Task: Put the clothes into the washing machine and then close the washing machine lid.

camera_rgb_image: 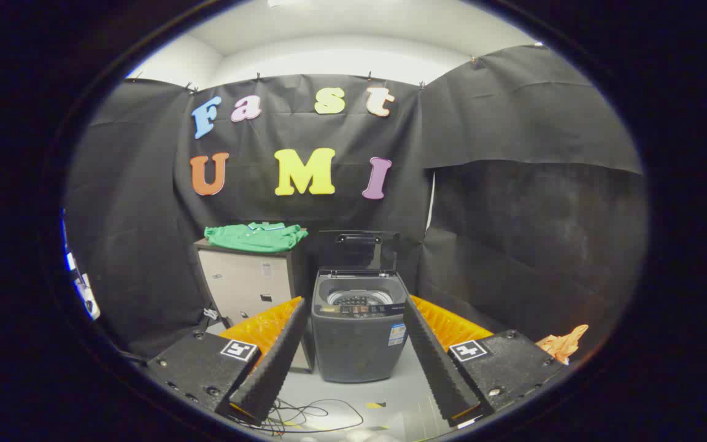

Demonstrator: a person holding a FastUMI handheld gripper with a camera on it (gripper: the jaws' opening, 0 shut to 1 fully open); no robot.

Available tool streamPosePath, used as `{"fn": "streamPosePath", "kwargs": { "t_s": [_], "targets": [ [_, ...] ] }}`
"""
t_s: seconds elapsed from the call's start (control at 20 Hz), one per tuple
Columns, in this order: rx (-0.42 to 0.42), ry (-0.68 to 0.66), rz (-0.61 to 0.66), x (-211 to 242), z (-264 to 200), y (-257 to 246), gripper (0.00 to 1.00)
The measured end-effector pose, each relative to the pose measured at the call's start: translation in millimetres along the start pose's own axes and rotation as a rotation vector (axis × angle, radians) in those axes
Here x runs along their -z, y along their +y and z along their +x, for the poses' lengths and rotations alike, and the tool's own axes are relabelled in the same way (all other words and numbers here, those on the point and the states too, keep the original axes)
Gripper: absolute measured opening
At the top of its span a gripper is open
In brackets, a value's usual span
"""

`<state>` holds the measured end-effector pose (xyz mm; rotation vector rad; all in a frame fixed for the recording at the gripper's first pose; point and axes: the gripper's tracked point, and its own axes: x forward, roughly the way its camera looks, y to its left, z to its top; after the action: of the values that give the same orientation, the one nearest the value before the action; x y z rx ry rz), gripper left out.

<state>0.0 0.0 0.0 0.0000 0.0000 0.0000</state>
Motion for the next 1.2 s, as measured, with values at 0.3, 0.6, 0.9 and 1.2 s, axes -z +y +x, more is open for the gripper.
{"fn": "streamPosePath", "kwargs": {
  "t_s": [0.3,0.6,0.9,1.2],
  "targets": [
    [0.006,0.003,-0.007,-0.6,-5.7,2.2,0.99],
    [0.008,0.021,0.024,1.4,-2.0,-2.2,0.99],
    [0.009,0.033,0.032,0.2,-5.5,-4.4,0.99],
    [0.021,0.032,0.038,-7.9,4.4,-4.6,0.99]
  ]
}}
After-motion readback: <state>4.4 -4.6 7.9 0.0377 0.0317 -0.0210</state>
